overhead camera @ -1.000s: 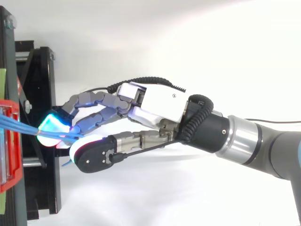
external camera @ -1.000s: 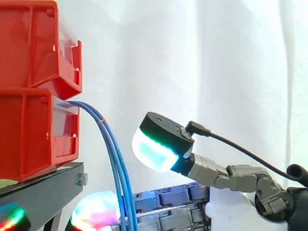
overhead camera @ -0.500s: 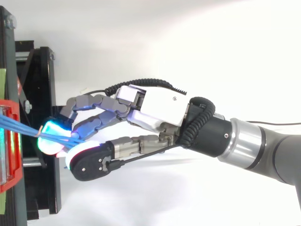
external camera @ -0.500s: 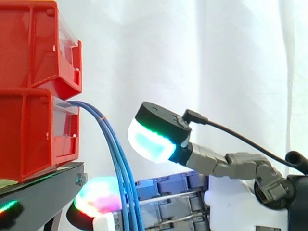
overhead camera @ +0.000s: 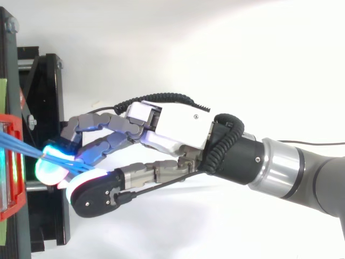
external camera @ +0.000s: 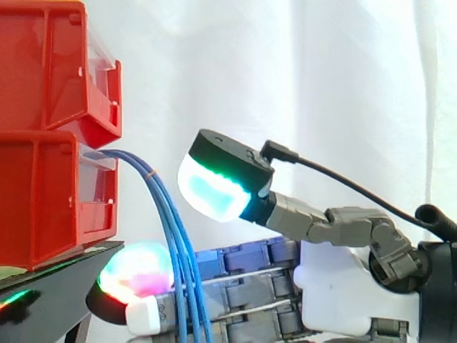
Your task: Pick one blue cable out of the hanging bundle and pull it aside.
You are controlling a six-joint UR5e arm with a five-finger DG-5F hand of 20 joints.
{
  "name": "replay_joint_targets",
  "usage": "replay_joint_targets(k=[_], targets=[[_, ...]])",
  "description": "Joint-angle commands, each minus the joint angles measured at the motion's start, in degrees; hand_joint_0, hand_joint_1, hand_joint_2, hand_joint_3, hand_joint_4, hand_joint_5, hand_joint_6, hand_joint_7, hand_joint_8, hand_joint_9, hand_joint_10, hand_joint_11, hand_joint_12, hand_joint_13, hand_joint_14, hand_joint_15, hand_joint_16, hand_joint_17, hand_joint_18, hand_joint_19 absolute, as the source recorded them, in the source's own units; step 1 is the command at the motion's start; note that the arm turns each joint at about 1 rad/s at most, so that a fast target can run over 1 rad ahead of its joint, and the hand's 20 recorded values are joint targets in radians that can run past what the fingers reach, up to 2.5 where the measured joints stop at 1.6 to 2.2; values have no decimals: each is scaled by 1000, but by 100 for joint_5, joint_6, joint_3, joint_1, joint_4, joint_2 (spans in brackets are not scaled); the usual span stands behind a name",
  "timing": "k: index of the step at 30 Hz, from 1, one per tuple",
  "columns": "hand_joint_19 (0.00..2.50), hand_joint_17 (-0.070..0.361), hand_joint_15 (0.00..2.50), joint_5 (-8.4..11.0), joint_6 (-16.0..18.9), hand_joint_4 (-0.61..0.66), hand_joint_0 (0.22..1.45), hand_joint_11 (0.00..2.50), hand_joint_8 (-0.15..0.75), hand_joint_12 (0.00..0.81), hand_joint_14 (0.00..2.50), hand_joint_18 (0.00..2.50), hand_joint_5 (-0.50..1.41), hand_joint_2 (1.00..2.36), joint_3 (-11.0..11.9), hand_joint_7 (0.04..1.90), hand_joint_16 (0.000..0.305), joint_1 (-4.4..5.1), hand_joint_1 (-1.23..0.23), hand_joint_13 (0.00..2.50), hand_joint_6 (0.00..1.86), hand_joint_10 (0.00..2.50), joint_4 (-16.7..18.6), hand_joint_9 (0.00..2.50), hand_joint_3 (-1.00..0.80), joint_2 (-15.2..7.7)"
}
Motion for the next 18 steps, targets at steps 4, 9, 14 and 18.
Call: replay_joint_targets(k=[4,9,14,18], targets=[[333,98,338,-12,-5,213,575,315,235,248,14,503,-98,1004,137,1198,44,9,-609,717,501,11,-138,807,-452,1],[332,98,338,-12,4,192,576,323,238,251,14,508,-92,1004,190,1246,44,9,-608,724,500,11,-200,811,-449,1],[335,98,340,-126,4,171,577,326,237,249,14,510,-101,1006,374,1148,43,9,-607,727,565,11,-472,813,-436,1],[333,98,343,-144,21,170,573,333,238,250,15,512,-102,1005,524,1145,44,9,-594,727,570,13,-692,813,-447,1]])
